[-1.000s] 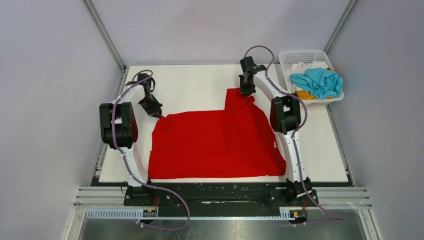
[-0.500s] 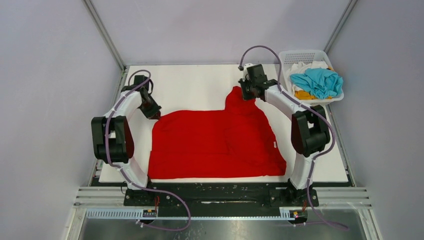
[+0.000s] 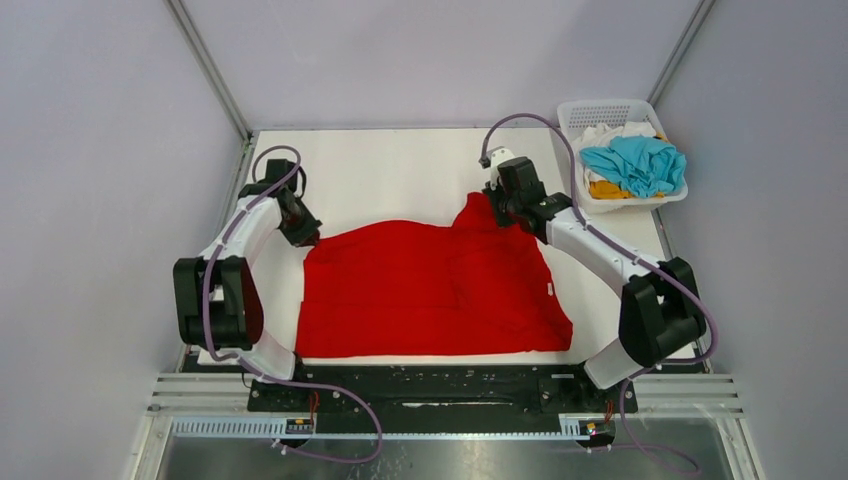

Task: Fold and stack the t-shirts
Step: Grab the side of the flattened tshirt furthest away from the robot with both arms, then fold the other side of the tshirt into a rectangle, then rotate the tshirt 90 degrees

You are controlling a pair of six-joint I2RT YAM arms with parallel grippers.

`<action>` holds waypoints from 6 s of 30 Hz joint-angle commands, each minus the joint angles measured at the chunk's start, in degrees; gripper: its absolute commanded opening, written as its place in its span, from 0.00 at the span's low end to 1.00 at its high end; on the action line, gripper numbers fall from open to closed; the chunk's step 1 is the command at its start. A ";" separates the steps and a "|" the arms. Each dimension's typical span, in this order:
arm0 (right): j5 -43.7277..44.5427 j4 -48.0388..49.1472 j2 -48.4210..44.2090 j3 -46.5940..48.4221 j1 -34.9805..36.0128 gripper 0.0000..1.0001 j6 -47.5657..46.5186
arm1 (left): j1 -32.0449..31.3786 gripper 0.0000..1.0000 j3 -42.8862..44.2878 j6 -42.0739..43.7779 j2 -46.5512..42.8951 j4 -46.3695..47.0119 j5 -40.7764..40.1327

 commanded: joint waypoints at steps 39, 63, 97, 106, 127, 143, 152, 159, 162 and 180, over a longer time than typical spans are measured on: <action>9.16 -17.39 -29.59 -18.53 7.16 0.09 17.04 | -2.64 0.00 -22.52 -6.08 -19.70 6.17 -3.73; 7.96 -23.91 -31.89 -17.20 7.16 0.14 19.87 | -2.77 0.00 -20.58 -7.96 -25.08 3.19 -8.95; 0.61 -9.94 -15.87 -12.13 4.83 1.00 23.32 | -13.90 0.99 -13.99 -6.73 -10.99 9.87 9.17; -2.24 -8.10 -10.33 -16.74 3.38 0.97 23.23 | -14.13 0.99 -24.64 -6.54 -11.30 8.90 8.24; -26.17 -28.05 -38.30 -33.28 7.21 0.98 31.77 | -14.20 0.99 -26.42 -10.97 -30.35 -8.79 -2.91; -13.65 -12.82 -36.65 -24.64 7.73 0.99 31.99 | -14.22 0.99 -24.72 -8.99 -26.18 -4.23 0.38; -18.84 -17.58 -18.71 -21.01 8.71 0.94 26.73 | -14.20 0.99 -27.32 -8.89 -27.19 -3.13 0.38; -28.26 -20.31 -25.52 -25.63 17.39 0.92 30.89 | -14.20 0.99 -26.12 -8.39 -25.42 -2.92 0.38; -30.21 -22.04 -29.42 -26.68 17.97 0.94 32.19 | -14.16 0.99 -25.00 -8.17 -24.07 -2.95 0.23; -12.73 -4.05 -19.12 -34.19 2.05 1.00 47.49 | -16.71 0.99 -30.48 -5.83 -24.43 3.58 12.19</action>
